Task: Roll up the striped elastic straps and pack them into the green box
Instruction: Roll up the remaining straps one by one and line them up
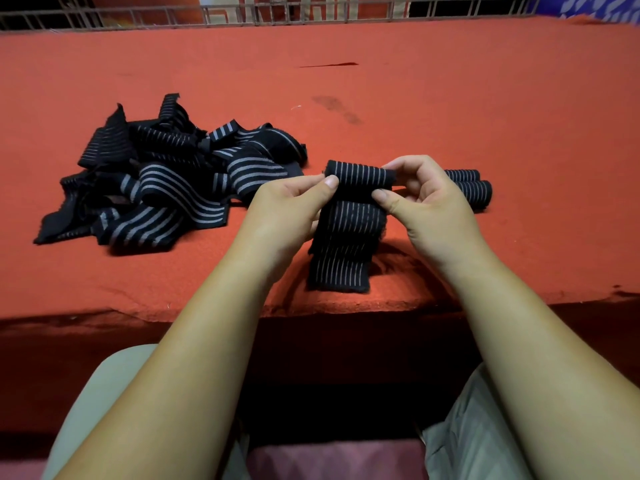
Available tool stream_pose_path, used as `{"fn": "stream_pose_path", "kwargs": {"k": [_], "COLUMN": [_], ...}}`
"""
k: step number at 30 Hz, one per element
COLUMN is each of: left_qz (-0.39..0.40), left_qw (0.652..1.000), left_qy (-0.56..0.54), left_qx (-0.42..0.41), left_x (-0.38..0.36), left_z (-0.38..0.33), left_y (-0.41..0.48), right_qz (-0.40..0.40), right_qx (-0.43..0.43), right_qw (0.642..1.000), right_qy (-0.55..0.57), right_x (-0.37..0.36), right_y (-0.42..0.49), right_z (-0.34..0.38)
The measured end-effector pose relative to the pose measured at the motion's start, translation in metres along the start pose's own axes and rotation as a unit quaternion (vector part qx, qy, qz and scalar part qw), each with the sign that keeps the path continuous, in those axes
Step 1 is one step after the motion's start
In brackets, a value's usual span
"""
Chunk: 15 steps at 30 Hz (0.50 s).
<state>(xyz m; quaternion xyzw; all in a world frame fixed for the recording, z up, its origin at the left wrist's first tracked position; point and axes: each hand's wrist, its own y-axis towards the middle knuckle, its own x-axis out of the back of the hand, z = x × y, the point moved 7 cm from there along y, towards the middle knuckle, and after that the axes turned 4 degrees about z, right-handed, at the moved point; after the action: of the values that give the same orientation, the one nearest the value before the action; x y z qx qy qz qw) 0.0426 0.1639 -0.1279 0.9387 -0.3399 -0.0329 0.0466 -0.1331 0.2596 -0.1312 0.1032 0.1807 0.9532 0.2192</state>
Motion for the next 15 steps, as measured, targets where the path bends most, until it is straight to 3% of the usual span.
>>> {"fn": "stream_pose_path", "kwargs": {"k": [15], "left_qz": [0.050], "left_qw": [0.998], "left_qy": [0.042], "left_qx": [-0.027], "left_x": [-0.0042], "left_z": [0.0028], "left_y": [0.0016], "right_qz": [-0.058], "right_qx": [0.021], "right_qw": [0.998], "right_qy": [0.002], "right_x": [0.0017], "right_y": [0.0017], "right_z": [0.0026]}}
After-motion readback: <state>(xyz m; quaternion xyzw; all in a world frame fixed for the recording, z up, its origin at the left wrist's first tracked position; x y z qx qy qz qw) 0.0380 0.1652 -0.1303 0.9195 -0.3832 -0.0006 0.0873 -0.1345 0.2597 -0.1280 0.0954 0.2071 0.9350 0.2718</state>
